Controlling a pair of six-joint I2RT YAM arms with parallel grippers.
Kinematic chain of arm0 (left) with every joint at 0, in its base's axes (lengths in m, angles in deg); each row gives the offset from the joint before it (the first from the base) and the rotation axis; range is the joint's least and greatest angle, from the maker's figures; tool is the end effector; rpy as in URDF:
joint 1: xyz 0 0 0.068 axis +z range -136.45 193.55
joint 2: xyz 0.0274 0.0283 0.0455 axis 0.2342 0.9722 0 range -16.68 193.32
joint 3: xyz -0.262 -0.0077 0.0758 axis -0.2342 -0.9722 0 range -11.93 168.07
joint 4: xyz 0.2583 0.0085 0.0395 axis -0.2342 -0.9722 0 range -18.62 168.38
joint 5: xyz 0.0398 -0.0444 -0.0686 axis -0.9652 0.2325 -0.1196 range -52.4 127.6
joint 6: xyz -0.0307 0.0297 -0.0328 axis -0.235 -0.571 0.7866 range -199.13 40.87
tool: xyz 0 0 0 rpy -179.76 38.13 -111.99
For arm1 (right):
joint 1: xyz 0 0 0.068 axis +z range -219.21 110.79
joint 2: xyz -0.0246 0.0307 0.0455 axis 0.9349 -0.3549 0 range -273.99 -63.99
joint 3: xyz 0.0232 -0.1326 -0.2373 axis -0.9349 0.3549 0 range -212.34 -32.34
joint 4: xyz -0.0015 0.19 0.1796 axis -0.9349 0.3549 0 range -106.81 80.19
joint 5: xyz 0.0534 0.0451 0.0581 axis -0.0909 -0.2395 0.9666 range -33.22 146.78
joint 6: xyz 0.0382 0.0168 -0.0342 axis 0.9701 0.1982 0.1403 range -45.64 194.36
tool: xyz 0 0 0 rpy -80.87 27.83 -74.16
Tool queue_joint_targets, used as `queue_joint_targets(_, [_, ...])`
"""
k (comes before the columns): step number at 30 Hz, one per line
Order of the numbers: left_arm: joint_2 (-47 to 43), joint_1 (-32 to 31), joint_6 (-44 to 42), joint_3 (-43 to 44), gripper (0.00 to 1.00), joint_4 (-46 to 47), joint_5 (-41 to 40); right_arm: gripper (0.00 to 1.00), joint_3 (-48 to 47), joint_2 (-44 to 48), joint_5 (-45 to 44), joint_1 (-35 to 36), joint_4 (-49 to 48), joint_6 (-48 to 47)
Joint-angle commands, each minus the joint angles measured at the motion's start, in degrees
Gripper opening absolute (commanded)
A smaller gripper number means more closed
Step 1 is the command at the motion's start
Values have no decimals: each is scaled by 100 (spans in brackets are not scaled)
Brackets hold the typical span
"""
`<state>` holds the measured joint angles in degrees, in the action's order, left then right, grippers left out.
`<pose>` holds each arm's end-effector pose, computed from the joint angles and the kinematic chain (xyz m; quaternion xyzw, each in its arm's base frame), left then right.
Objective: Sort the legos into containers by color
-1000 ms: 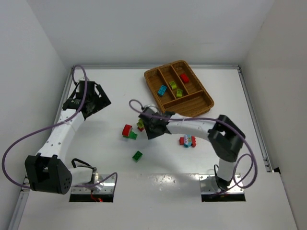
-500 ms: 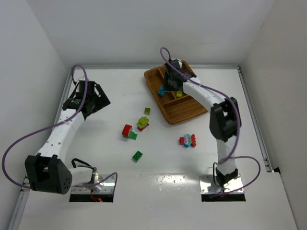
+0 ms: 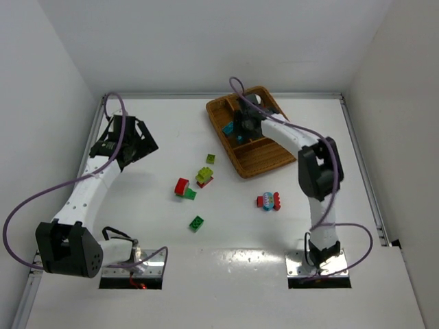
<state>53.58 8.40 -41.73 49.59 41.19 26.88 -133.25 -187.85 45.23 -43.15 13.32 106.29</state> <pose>0.2575 -0.0165 0.3059 -0.2900 0.8768 -0.0549 0.3795 0.4355 0.2052 0.2054 0.0801 0.9409 0.0692 0.3218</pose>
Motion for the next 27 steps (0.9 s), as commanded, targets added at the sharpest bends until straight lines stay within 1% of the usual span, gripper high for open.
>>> queue_joint_targets(1, [-179,23,-111,115,87,115,26,58,1060,1413,152,249,-497,7])
queue_joint_targets(2, [-179,23,-111,115,87,115,26,58,1751,1999,240,389,-604,7])
queue_joint_targets(3, [-179,23,-111,45,87,115,96,58,2098,2275,476,817,-709,7])
queue_joint_targets(4, [-179,75,-111,45,87,115,96,60,2414,2513,583,1082,-806,-97])
queue_joint_targets(5, [-179,75,-111,-8,87,115,96,62,2939,2707,584,1372,-859,-177])
queue_joint_targets(6, [-231,75,-111,-8,87,115,149,67,3171,2996,584,1993,-860,-282])
queue_joint_targets(7, [-232,75,-111,-60,87,115,149,70,3391,3094,584,2286,-860,-283])
queue_joint_targets(8, [-232,75,-111,-61,87,115,149,78,3776,3165,636,2567,-947,-370])
queue_joint_targets(9, [-302,75,-111,-113,87,115,236,82,3936,3218,637,2849,-1008,-371])
queue_joint_targets(10, [-372,75,-111,-114,87,115,237,84,4147,3218,541,3339,-1148,-371])
queue_joint_targets(13, [-434,75,-58,-245,87,168,307,85,4202,3078,470,4053,-1202,-511])
queue_joint_targets(15, [-496,75,-111,-245,87,168,220,87,4149,2798,347,4300,-1334,-651])
queue_joint_targets(16, [-557,75,-111,-245,87,116,220,89,4097,2727,347,4302,-1413,-652])
queue_joint_targets(17, [-627,75,-111,-245,87,115,167,89,4096,2639,347,4354,-1413,-722])
queue_joint_targets(19, [-688,75,-111,-298,87,115,167,90,3965,2463,399,4354,-1545,-783])
queue_joint_targets(22, [-689,75,-111,-298,87,115,167,90,3658,1920,399,4354,-1545,-933])
queue_joint_targets(27, [-742,75,-111,-237,87,11,97,90,3411,1479,399,4354,-1651,-1109])
